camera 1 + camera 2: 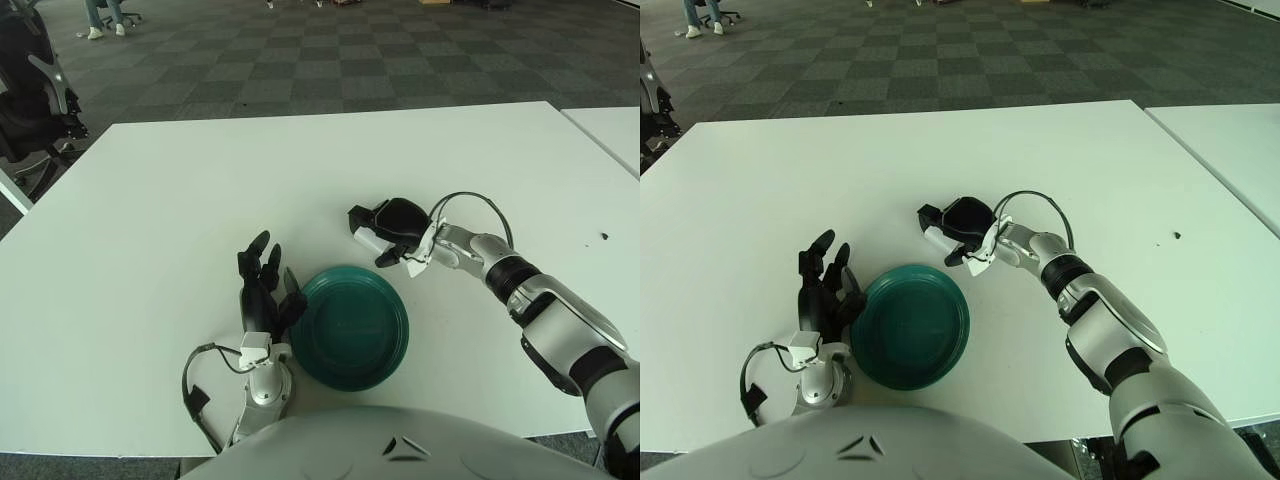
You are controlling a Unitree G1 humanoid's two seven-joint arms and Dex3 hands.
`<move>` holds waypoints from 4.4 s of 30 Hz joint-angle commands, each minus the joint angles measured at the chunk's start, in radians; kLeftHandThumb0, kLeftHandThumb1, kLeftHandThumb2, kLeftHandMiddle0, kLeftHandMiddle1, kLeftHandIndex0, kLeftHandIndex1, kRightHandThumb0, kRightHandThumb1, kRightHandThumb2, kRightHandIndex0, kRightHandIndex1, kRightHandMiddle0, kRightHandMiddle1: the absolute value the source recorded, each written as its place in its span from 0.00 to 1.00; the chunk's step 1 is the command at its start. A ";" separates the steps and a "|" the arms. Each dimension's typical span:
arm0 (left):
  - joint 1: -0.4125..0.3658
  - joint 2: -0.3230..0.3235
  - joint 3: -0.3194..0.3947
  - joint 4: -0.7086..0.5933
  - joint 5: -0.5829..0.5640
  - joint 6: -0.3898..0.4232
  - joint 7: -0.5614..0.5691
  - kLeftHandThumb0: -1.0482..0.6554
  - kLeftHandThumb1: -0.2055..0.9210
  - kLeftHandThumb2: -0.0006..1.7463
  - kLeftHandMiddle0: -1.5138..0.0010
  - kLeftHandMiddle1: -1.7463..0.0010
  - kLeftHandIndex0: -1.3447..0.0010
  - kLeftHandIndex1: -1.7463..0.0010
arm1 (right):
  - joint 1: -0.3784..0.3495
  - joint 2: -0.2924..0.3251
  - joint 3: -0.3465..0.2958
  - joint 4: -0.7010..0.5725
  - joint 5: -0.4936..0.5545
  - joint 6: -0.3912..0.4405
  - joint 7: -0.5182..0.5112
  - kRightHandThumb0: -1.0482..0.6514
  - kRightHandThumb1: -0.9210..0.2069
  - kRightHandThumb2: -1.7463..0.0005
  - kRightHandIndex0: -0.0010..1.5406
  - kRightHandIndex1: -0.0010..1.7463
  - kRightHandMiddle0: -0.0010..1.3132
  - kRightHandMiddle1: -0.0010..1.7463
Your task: Put the charger into the plate.
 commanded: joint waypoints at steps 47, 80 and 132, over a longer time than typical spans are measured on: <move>-0.058 -0.157 0.027 0.168 -0.055 -0.026 0.060 0.07 1.00 0.53 0.82 0.61 0.98 0.45 | 0.085 -0.158 -0.227 -0.915 0.332 -0.021 0.717 0.30 0.66 0.15 0.77 1.00 0.55 1.00; 0.001 -0.116 -0.051 -0.048 -0.120 0.179 -0.029 0.12 1.00 0.53 0.73 0.90 0.99 0.52 | 0.215 -0.182 -0.105 -1.128 0.507 0.047 1.120 0.33 0.55 0.25 0.72 1.00 0.48 0.99; -0.100 -0.153 0.005 0.059 -0.165 0.159 0.004 0.14 1.00 0.51 0.68 0.94 1.00 0.54 | 0.177 -0.164 -0.129 -0.929 0.424 -0.101 1.040 0.04 0.00 0.58 0.27 1.00 0.00 0.58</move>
